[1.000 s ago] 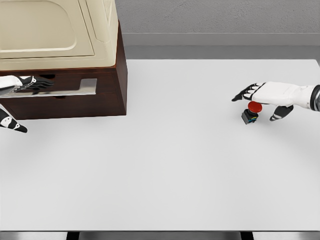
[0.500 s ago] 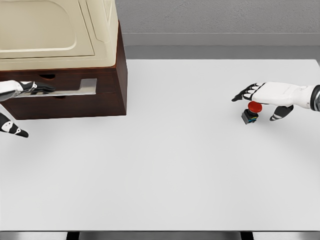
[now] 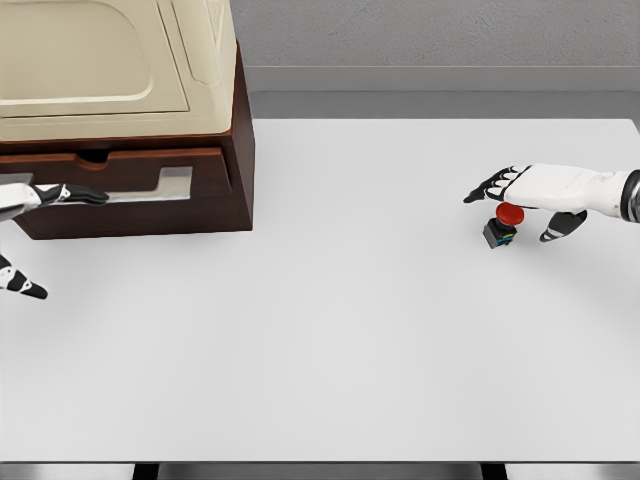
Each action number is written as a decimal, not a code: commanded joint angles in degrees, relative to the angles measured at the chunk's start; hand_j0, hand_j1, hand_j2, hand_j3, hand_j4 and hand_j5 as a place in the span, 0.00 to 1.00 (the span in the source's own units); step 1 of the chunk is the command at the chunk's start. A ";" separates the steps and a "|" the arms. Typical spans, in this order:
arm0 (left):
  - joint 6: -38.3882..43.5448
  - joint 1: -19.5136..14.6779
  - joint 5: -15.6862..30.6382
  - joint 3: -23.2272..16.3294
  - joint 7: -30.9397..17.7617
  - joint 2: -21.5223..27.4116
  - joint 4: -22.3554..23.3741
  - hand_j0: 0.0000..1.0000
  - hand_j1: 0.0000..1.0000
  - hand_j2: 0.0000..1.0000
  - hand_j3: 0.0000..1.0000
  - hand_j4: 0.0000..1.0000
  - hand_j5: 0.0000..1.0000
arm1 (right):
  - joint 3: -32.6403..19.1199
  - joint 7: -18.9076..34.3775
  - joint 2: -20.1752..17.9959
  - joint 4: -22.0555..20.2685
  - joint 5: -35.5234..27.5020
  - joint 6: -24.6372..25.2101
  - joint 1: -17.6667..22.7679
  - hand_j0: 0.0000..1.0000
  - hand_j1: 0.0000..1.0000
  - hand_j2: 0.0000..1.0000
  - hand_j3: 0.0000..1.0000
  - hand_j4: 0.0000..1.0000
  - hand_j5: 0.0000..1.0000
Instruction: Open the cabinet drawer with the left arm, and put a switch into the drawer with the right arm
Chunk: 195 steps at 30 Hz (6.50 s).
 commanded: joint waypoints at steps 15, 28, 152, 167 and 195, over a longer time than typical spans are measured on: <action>-5.23 0.01 -4.32 -3.88 0.09 3.06 0.33 1.00 1.00 1.00 1.00 1.00 1.00 | 0.22 -0.02 -0.77 -0.45 -0.27 0.14 0.00 1.00 1.00 1.00 1.00 1.00 1.00; -10.77 -0.07 -4.32 -6.43 0.09 6.67 -0.28 1.00 1.00 1.00 1.00 1.00 1.00 | 0.58 -0.02 -0.86 -0.45 -0.27 0.14 0.00 1.00 1.00 1.00 1.00 1.00 1.00; -19.23 -9.48 7.11 -29.46 -4.85 16.05 16.07 1.00 1.00 1.00 1.00 1.00 1.00 | -2.23 -0.02 9.86 0.78 -3.61 0.14 -6.94 0.18 0.18 0.18 0.18 0.18 0.18; -19.23 -11.59 -14.96 -29.02 -4.85 16.05 -1.16 1.00 1.00 1.00 1.00 1.00 1.00 | 13.23 -0.02 26.74 -0.10 -3.61 0.14 -23.64 0.19 0.19 0.19 0.19 0.19 0.19; -19.23 -11.94 -14.96 -29.02 -4.85 16.05 -1.69 1.00 1.00 1.00 1.00 1.00 1.00 | 17.72 -0.02 35.79 -4.14 -8.89 0.14 -32.43 0.18 0.18 0.18 0.18 0.18 0.18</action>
